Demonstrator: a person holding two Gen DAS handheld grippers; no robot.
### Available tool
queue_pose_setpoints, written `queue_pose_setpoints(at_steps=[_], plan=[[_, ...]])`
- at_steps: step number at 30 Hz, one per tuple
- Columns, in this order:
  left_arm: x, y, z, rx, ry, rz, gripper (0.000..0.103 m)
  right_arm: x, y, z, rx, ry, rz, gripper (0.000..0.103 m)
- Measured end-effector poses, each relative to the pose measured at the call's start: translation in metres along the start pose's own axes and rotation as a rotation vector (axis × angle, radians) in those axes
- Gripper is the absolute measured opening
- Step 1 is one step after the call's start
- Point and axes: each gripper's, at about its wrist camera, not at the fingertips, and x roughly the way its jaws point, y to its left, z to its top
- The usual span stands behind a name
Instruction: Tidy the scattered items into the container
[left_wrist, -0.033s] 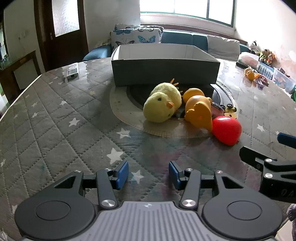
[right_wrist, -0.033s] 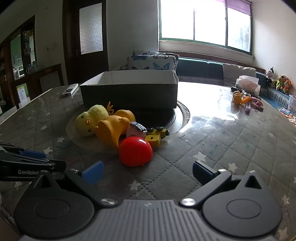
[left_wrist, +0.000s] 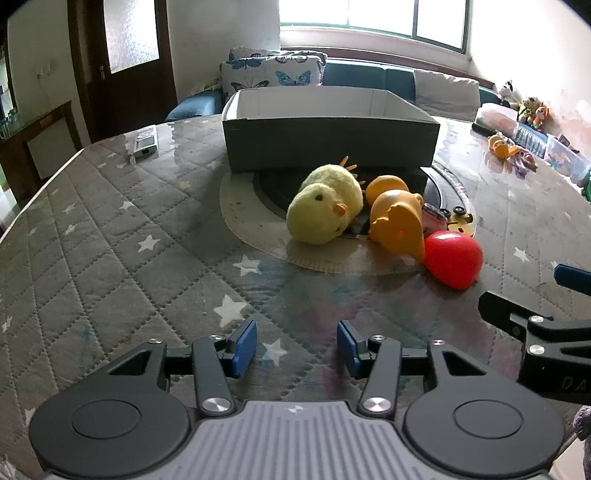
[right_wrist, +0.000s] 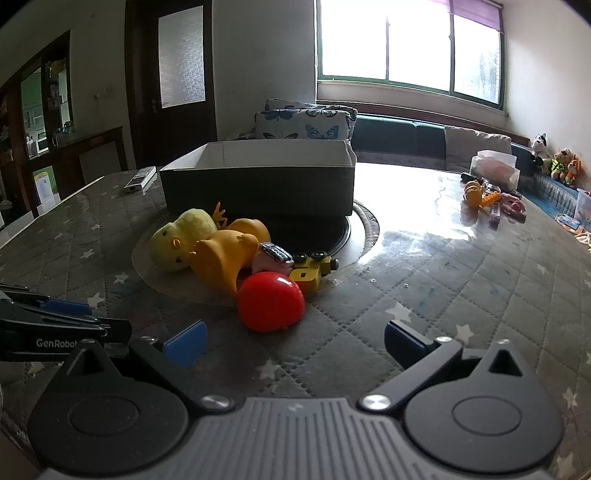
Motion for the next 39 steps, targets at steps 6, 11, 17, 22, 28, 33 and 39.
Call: queue_pose_setpoints(at_steps=[6, 11, 17, 22, 28, 33, 39], plan=[[0.000, 0.002, 0.000, -0.006, 0.001, -0.002, 0.052, 0.001, 0.003, 0.001, -0.013, 0.014, 0.001, 0.103], [0.001, 0.001, 0.001, 0.001, 0.009, 0.012, 0.052, 0.001, 0.007, 0.001, -0.031, 0.019, 0.009, 0.103], [0.001, 0.001, 0.001, 0.000, 0.014, 0.034, 0.052, 0.002, 0.011, 0.001, -0.048, 0.029, 0.002, 0.103], [-0.002, 0.001, 0.001, -0.012, 0.010, 0.052, 0.052, 0.003, 0.012, 0.001, -0.049, 0.049, -0.026, 0.103], [-0.005, 0.000, 0.000, -0.018, 0.010, 0.064, 0.051, 0.004, 0.012, 0.000, -0.051, 0.068, -0.048, 0.103], [-0.006, -0.002, -0.001, -0.024, 0.013, 0.067, 0.052, 0.004, 0.013, 0.000, -0.050, 0.079, -0.053, 0.103], [-0.009, -0.005, -0.001, -0.025, 0.008, 0.068, 0.052, 0.003, 0.014, 0.001, -0.051, 0.085, -0.062, 0.103]])
